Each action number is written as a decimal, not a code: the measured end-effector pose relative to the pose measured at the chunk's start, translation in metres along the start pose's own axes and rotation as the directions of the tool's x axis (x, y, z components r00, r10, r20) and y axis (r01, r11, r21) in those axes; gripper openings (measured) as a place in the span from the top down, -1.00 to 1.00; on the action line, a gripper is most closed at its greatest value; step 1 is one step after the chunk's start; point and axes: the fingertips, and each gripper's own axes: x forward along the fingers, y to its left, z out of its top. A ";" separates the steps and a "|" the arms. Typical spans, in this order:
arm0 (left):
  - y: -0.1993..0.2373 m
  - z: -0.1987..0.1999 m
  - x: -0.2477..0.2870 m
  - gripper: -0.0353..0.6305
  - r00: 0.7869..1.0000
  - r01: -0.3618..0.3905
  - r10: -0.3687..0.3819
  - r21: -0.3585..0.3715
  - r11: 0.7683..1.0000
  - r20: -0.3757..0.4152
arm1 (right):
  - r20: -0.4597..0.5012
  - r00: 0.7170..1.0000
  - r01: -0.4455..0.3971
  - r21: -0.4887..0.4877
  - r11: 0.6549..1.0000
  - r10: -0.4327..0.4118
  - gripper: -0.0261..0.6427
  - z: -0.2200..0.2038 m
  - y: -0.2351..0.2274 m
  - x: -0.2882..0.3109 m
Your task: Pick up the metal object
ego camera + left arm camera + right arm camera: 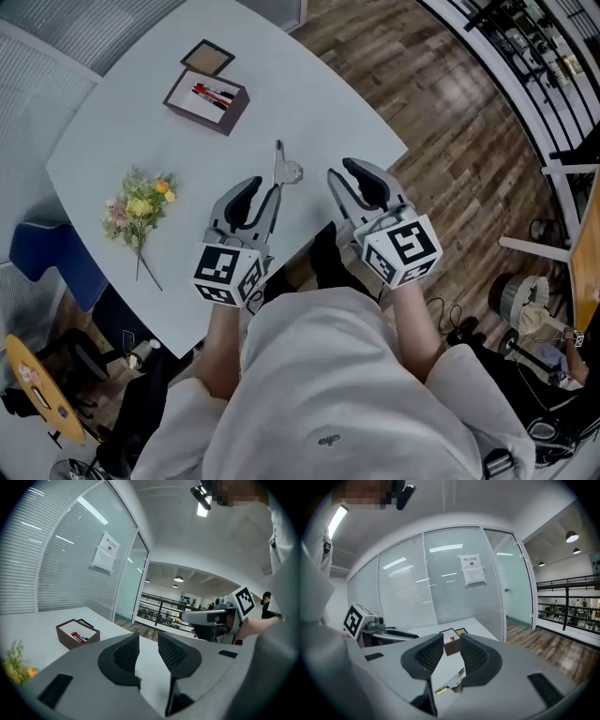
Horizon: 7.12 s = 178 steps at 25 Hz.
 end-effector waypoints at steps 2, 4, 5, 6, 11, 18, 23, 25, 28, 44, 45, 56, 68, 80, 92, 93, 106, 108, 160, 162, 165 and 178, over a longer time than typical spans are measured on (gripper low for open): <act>0.000 -0.005 0.007 0.53 1.000 -0.022 0.022 0.003 1.000 -0.017 | -0.010 1.000 -0.030 -0.004 1.000 0.030 0.57 0.000 -0.007 0.005; 0.001 -0.010 0.013 0.53 0.999 -0.040 0.041 0.003 0.999 -0.030 | -0.022 0.998 -0.052 -0.009 0.999 0.052 0.57 -0.001 -0.013 0.010; 0.001 -0.013 0.015 0.53 0.998 -0.049 0.049 0.000 0.999 -0.037 | -0.027 0.998 -0.063 -0.011 0.998 0.063 0.57 -0.001 -0.015 0.012; 0.002 -0.016 0.018 0.53 0.997 -0.057 0.056 -0.004 0.998 -0.043 | -0.031 0.997 -0.076 -0.013 0.997 0.076 0.58 -0.002 -0.017 0.015; 0.001 -0.033 0.027 0.52 0.992 -0.102 0.100 -0.015 0.995 -0.076 | -0.057 0.989 -0.140 -0.018 0.990 0.138 0.58 -0.008 -0.024 0.023; -0.002 -0.050 0.036 0.50 0.984 -0.150 0.146 -0.031 0.988 -0.105 | -0.092 0.973 -0.216 -0.022 0.976 0.213 0.59 -0.020 -0.028 0.026; -0.001 -0.058 0.046 0.49 0.978 -0.174 0.169 -0.033 0.984 -0.121 | -0.105 0.962 -0.257 -0.021 0.966 0.253 0.60 -0.026 -0.035 0.032; -0.001 -0.062 0.051 0.49 0.976 -0.179 0.174 -0.031 0.983 -0.127 | -0.111 0.958 -0.266 -0.019 0.964 0.263 0.60 -0.029 -0.039 0.033; -0.001 -0.069 0.057 0.49 0.973 -0.189 0.183 -0.033 0.981 -0.141 | -0.118 0.952 -0.285 -0.018 0.958 0.281 0.60 -0.032 -0.041 0.033; 0.001 -0.116 0.091 0.47 0.950 -0.217 0.204 -0.028 0.976 -0.235 | -0.179 0.922 -0.349 0.006 0.937 0.344 0.61 -0.064 -0.050 0.039; 0.003 -0.119 0.092 0.47 0.949 -0.219 0.205 -0.033 0.975 -0.238 | -0.182 0.921 -0.350 0.007 0.937 0.345 0.61 -0.066 -0.050 0.040; 0.018 -0.151 0.115 0.47 0.937 -0.225 0.209 -0.027 0.974 -0.279 | -0.216 0.915 -0.348 0.007 0.937 0.341 0.63 -0.087 -0.057 0.047; 0.030 -0.173 0.134 0.47 0.926 -0.225 0.216 0.006 0.974 -0.308 | -0.235 0.913 -0.338 0.024 0.941 0.334 0.64 -0.098 -0.064 0.051; 0.038 -0.186 0.144 0.47 0.913 -0.233 0.235 0.047 0.971 -0.333 | -0.236 0.915 -0.327 0.048 0.944 0.329 0.64 -0.102 -0.067 0.053; 0.042 -0.187 0.145 0.47 0.905 -0.264 0.275 0.079 0.961 -0.325 | -0.227 0.916 -0.320 0.080 0.944 0.330 0.66 -0.101 -0.069 0.053; 0.042 -0.187 0.144 0.47 0.902 -0.266 0.280 0.086 0.960 -0.328 | -0.226 0.916 -0.320 0.083 0.944 0.330 0.66 -0.101 -0.069 0.053; 0.044 -0.187 0.144 0.53 0.891 -0.292 0.316 0.122 0.949 -0.327 | -0.219 0.916 -0.322 0.097 0.942 0.336 0.67 -0.100 -0.070 0.053; 0.044 -0.187 0.144 0.54 0.889 -0.291 0.316 0.124 0.949 -0.330 | -0.219 0.917 -0.321 0.097 0.942 0.335 0.68 -0.099 -0.070 0.053; 0.073 -0.149 0.142 0.79 0.862 -0.334 0.392 0.223 0.916 -0.320 | -0.179 0.918 -0.347 0.065 0.936 0.353 0.70 -0.061 -0.076 0.073; 0.076 -0.148 0.141 0.80 0.859 -0.343 0.401 0.225 0.912 -0.318 | -0.177 0.918 -0.348 0.064 0.935 0.354 0.70 -0.060 -0.076 0.074; 0.079 -0.147 0.139 0.81 0.855 -0.353 0.410 0.224 0.909 -0.318 | -0.173 0.919 -0.348 0.064 0.935 0.353 0.70 -0.059 -0.077 0.074; 0.084 -0.134 0.123 0.82 0.869 -0.375 0.413 0.181 0.909 -0.273 | -0.151 0.928 -0.337 0.047 0.940 0.340 0.70 -0.051 -0.066 0.073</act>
